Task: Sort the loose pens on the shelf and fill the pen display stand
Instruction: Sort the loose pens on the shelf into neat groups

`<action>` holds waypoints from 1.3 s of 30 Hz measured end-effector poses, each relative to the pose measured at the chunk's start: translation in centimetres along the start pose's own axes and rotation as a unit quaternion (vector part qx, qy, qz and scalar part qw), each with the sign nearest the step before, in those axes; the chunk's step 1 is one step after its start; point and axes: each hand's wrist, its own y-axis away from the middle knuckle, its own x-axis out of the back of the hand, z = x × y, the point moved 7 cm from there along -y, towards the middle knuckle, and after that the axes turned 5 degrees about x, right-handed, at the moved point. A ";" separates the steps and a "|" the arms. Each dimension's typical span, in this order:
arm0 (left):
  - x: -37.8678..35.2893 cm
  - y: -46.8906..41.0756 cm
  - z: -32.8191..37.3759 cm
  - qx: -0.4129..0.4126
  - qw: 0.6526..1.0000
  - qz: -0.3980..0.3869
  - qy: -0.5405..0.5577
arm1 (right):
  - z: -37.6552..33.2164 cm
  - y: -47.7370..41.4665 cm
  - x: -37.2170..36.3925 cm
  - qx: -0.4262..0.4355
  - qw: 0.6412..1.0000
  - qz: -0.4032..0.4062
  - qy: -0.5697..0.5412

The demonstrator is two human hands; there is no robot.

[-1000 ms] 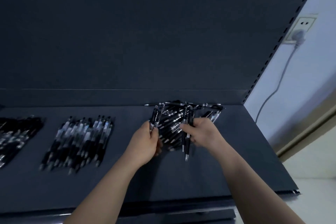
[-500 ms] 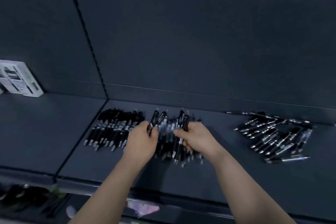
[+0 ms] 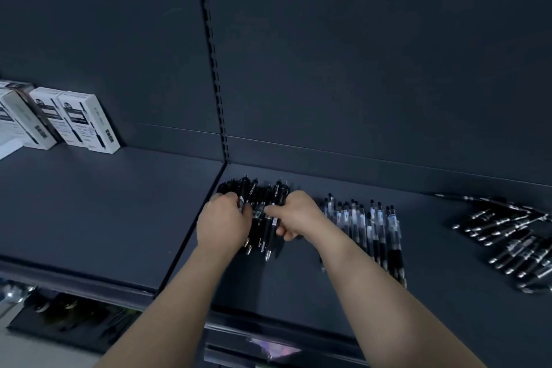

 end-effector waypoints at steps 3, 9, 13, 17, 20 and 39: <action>-0.6 -0.6 -0.1 -0.012 1.000 -0.009 -0.011 | -0.3 -1.0 -0.2 -0.010 1.000 0.016 0.017; -1.3 -1.2 -1.2 -0.016 1.000 -0.026 0.008 | 0.8 -1.4 0.0 0.031 0.992 0.113 0.054; -1.4 -1.0 -1.1 -0.032 0.999 -0.023 0.017 | 1.4 -1.1 -0.3 0.052 0.986 0.135 0.082; -1.3 -1.1 -1.4 -0.030 0.999 -0.028 0.021 | 0.9 -0.3 0.2 0.075 0.974 0.175 0.119; -1.0 -0.7 -1.6 -0.036 0.999 -0.020 0.020 | 1.1 0.3 0.5 0.069 0.966 0.195 0.158; 0.6 3.1 3.2 -0.179 0.983 0.018 0.028 | 1.7 4.2 3.3 0.136 0.946 0.204 0.213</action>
